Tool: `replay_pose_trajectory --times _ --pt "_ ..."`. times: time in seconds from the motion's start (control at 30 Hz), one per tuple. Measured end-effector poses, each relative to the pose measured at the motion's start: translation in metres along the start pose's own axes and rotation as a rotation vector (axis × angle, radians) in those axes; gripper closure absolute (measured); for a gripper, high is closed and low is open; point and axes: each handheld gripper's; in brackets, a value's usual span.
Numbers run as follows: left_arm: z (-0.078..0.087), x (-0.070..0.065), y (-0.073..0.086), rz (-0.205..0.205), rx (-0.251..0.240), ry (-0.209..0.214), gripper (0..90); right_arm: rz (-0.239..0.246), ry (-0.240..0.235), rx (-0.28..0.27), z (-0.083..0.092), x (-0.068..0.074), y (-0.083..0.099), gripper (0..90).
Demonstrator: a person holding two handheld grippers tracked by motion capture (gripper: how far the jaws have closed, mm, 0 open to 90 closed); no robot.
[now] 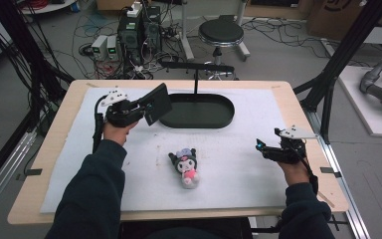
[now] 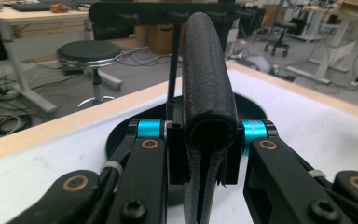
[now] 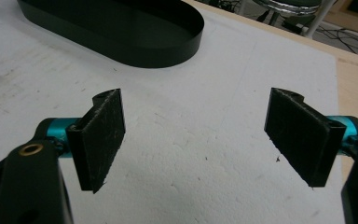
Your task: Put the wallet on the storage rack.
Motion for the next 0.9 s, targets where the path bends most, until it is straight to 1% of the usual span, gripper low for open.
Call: replay_pose_trajectory --times 0.03,0.07,0.1,0.13,0.2,0.23,0.27,0.5,0.53,0.57,0.63,0.77,0.9 --pt "-0.005 -0.002 -0.002 -0.008 0.001 0.004 77.2 0.004 -0.001 0.001 0.0 0.0 0.0 20.6" --pt "-0.005 -0.002 -0.002 -0.008 0.001 0.004 77.2 0.004 -0.001 0.001 0.0 0.0 0.0 20.6" --pt "-0.013 -0.005 -0.005 -0.016 0.006 0.014 77.2 0.003 -0.003 0.001 -0.001 0.0 0.0 20.6" --pt "-0.013 -0.005 -0.005 -0.016 0.006 0.014 77.2 0.003 -0.004 0.001 -0.001 0.0 0.0 20.6" --pt "-0.022 -0.009 -0.007 -0.026 0.015 0.021 77.2 0.003 -0.003 0.002 -0.002 -0.001 0.0 20.6" --pt "-0.031 -0.012 -0.009 -0.041 0.025 0.029 77.2 0.005 -0.003 -0.001 -0.002 -0.001 0.0 20.6" --pt "-0.031 -0.012 -0.009 -0.041 0.025 0.029 77.2 0.005 -0.004 0.0 -0.001 -0.001 0.0 20.6" --pt "-0.062 -0.024 -0.01 -0.062 0.051 0.05 77.1 0.001 -0.003 -0.003 -0.001 -0.001 0.0 20.6" --pt "-0.068 -0.025 -0.008 -0.057 0.04 0.052 77.1 0.001 -0.002 -0.004 0.0 -0.001 0.0 20.6" --pt "-0.068 -0.025 -0.008 -0.057 0.04 0.052 77.1 0.003 -0.002 -0.004 0.0 0.0 0.0 20.6" --pt "-0.075 -0.025 -0.005 -0.056 0.049 0.053 77.2 0.0 -0.002 -0.004 0.0 0.0 0.0 20.6" --pt "-0.087 -0.024 -0.001 -0.074 0.071 0.045 77.2 -0.005 -0.005 -0.005 0.0 -0.001 0.0 20.6" --pt "-0.098 -0.021 -0.001 -0.076 0.072 0.035 77.1 -0.004 -0.006 -0.008 0.001 -0.001 0.001 20.6"
Point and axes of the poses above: each handheld gripper's, and its own axes: z roughly backward along the jaws, y roughly out of its underside, x roughly to its left, and after that the axes turned 13 degrees about -y, right-handed
